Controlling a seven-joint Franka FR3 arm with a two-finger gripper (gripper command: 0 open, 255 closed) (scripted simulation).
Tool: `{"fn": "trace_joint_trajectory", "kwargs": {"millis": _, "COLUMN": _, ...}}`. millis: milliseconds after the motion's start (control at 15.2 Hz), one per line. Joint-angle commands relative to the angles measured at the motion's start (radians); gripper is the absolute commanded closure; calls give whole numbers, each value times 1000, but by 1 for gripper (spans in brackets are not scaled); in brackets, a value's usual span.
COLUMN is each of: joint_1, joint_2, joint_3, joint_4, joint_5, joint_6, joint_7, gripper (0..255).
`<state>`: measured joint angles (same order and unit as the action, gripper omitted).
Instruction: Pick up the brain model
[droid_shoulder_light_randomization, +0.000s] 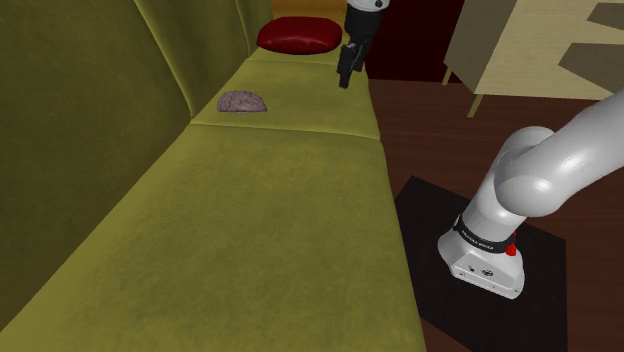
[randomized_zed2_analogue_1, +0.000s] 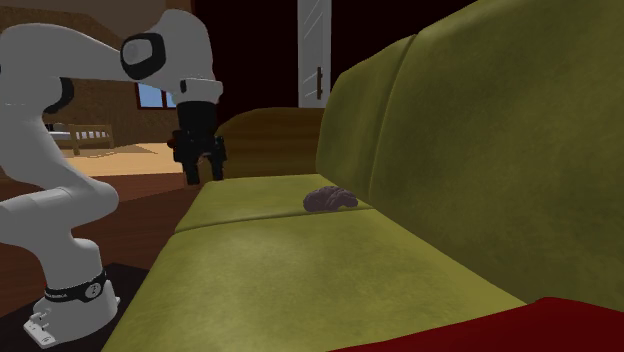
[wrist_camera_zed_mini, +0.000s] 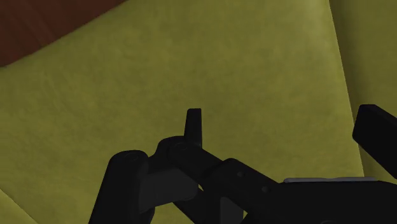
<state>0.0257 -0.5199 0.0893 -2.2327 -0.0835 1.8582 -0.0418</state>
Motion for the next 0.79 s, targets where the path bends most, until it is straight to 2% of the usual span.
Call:
{"fn": "trace_joint_trajectory", "kwargs": {"millis": 0, "joint_1": 7, "joint_2": 54, "joint_3": 41, "joint_4": 32, "joint_5": -41, "joint_6": 36, "joint_7": 14, "gripper": 0}}
{"fn": "trace_joint_trajectory", "kwargs": {"millis": 330, "joint_1": 14, "joint_2": 211, "joint_3": 137, "joint_4": 146, "joint_5": -173, "joint_6": 97, "joint_7": 57, "gripper": 0}}
{"fn": "trace_joint_trajectory", "kwargs": {"millis": 726, "joint_1": 31, "joint_2": 411, "joint_3": 246, "joint_4": 303, "joint_5": -385, "joint_6": 119, "joint_7": 131, "gripper": 0}}
